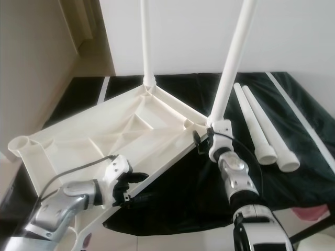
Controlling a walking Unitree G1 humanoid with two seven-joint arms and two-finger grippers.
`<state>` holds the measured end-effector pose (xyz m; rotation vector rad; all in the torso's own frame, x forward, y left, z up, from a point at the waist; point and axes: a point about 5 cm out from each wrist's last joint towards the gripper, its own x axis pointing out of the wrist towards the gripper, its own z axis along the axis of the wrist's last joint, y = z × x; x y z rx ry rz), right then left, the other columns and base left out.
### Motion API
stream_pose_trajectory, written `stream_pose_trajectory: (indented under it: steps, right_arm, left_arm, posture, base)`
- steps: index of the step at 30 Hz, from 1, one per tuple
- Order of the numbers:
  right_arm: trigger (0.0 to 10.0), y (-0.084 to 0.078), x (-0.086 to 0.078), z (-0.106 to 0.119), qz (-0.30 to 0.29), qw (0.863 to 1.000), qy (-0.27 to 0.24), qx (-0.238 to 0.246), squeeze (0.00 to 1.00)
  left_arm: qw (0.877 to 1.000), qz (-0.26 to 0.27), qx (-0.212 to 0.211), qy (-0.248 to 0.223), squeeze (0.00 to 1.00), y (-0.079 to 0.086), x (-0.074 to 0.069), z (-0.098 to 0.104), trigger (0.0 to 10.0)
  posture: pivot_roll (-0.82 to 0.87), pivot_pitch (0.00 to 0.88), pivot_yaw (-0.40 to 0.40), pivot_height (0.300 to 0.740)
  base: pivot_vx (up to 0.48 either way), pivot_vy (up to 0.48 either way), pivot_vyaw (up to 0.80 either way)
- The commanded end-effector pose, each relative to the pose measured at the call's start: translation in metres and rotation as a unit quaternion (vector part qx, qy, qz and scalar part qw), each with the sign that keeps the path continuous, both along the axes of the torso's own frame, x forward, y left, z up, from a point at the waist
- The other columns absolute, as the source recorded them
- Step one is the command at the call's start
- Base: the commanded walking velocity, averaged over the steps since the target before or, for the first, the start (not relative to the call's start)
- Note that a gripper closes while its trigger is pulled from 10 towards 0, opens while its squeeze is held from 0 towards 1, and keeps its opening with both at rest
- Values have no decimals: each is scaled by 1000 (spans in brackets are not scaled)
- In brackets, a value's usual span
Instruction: Building children table
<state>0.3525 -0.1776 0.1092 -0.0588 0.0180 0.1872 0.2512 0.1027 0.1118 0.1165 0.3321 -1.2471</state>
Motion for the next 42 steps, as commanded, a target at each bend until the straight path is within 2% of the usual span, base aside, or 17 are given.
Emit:
stream_pose_trajectory:
  steps: [1, 6, 8, 11, 12, 13, 17, 19, 20, 22, 24, 30, 31, 32, 35, 40, 42]
  right_arm:
    - [10000, 0, 0, 0, 1, 1000, -5, 6, 0]
    - [10000, -1, -2, 0, -5, 1000, -22, 17, 0]
    - [10000, -1, -3, 1, -13, 999, -38, 30, 0]
    - [10000, -2, -4, 1, -19, 998, -44, 35, 0]
    - [10000, -3, -6, -2, -39, 997, -49, 39, 0]
    - [10000, -3, -7, -3, -45, 997, -48, 41, 0]
    - [10000, -7, -10, -6, -70, 996, -49, 38, 0]
    - [10000, -12, -12, -10, -98, 994, -43, 36, 0]
    - [10000, -12, -12, -10, -98, 994, -43, 36, 0]
    - [10000, -14, -15, -15, -115, 992, -34, 39, 0]
    - [10000, -13, -19, -20, -119, 992, -28, 44, 0]
    - [10000, -7, -26, -32, -126, 991, -11, 45, 0]
    - [10000, -7, -26, -32, -126, 991, -11, 45, 0]
    - [10000, -2, -29, -35, -126, 991, -9, 48, 0]
    - [10000, 0, -30, -36, -126, 991, -9, 51, 0]
    - [10000, 2, -29, -35, -131, 990, -8, 58, 0]
    - [10000, 3, -27, -35, -132, 989, -3, 58, 0]
  left_arm:
    - [999, 31, 19, -1, 0, 9, 5, -2, 10000]
    - [997, 75, -4, -28, 0, 16, 19, 12, 10000]
    - [991, 118, -44, -49, 0, 19, 31, 28, 10000]
    - [986, 142, -73, -49, 0, 21, 37, 36, 10000]
    - [977, 164, -121, -63, 0, 23, 45, 54, 10000]
    - [975, 167, -132, -67, 0, 24, 47, 59, 10000]
    - [969, 190, -139, -81, 0, 30, 53, 66, 10000]
    - [961, 235, -115, -93, 0, 44, 64, 68, 10000]
    - [961, 235, -115, -93, 0, 44, 64, 68, 10000]
    - [950, 284, -62, -114, 0, 68, 75, 68, 10000]
    - [944, 302, -13, -131, 0, 87, 78, 66, 10000]
    - [936, 307, 90, -151, 0, 119, 74, 57, 10000]
    - [936, 307, 90, -151, 0, 119, 74, 57, 10000]
    - [930, 305, 139, -151, 0, 133, 69, 50, 10000]
    - [928, 295, 169, -150, 0, 140, 65, 46, 10000]
    - [931, 260, 219, -130, 0, 154, 51, 37, 10000]
    - [937, 217, 247, -115, 0, 156, 40, 29, 10000]
  posture:
    - [10, 0, 5, 740]
    - [4, 0, 11, 740]
    - [-1, 0, 14, 740]
    - [-1, 0, 14, 740]
    - [-6, 0, 17, 740]
    - [-6, 0, 17, 740]
    - [-8, 0, 18, 740]
    - [-10, 0, 20, 740]
    - [-10, 0, 20, 740]
    - [-11, 0, 21, 740]
    - [-10, 0, 21, 740]
    - [-6, 0, 15, 740]
    - [-6, 0, 15, 740]
    - [-5, 0, 15, 740]
    - [-5, 0, 15, 740]
    - [-2, 0, 16, 740]
    - [5, 0, 14, 740]
  base:
    - [0, 0, 0]
    - [0, 0, 0]
    - [0, 0, 0]
    - [0, 0, 0]
    - [0, 0, 0]
    - [0, 0, 0]
    - [0, 0, 0]
    - [0, 0, 0]
    - [0, 0, 0]
    - [0, 0, 0]
    - [0, 0, 0]
    - [0, 0, 0]
    - [0, 0, 0]
    - [0, 0, 0]
    - [0, 0, 0]
    - [0, 0, 0]
    - [0, 0, 0]
